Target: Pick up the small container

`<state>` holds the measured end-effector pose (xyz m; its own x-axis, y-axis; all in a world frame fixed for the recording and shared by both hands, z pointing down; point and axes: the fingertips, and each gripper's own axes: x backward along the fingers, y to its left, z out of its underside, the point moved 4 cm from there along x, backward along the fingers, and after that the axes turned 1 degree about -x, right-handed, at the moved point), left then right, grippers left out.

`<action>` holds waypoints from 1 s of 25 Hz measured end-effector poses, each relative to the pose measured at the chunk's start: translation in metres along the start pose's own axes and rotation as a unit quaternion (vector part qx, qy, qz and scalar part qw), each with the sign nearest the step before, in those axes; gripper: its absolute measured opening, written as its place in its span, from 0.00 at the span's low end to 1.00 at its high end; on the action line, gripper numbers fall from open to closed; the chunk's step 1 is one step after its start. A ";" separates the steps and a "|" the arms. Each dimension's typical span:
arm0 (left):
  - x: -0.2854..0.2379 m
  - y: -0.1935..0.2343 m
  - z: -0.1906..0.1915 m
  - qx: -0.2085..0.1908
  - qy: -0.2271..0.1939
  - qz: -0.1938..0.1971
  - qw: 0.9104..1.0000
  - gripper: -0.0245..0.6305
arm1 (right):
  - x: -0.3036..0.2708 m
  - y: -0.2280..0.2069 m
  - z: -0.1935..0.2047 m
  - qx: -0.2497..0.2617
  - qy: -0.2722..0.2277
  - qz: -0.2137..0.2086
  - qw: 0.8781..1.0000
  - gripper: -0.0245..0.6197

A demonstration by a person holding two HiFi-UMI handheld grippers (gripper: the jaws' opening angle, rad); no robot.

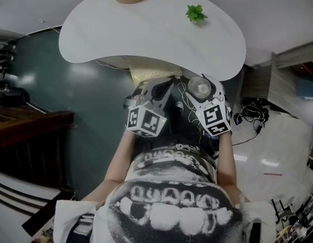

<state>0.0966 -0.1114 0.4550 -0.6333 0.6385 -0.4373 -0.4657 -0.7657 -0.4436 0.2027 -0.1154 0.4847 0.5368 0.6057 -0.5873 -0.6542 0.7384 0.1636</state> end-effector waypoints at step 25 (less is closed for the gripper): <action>-0.006 0.013 -0.003 0.000 -0.015 -0.002 1.000 0.04 | -0.005 -0.010 -0.012 0.000 -0.008 0.003 1.000 0.56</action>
<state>0.0964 -0.1248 0.4491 -0.6499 0.6391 -0.4114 -0.4690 -0.7631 -0.4447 0.1999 -0.1293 0.4770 0.5410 0.6156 -0.5730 -0.6582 0.7340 0.1672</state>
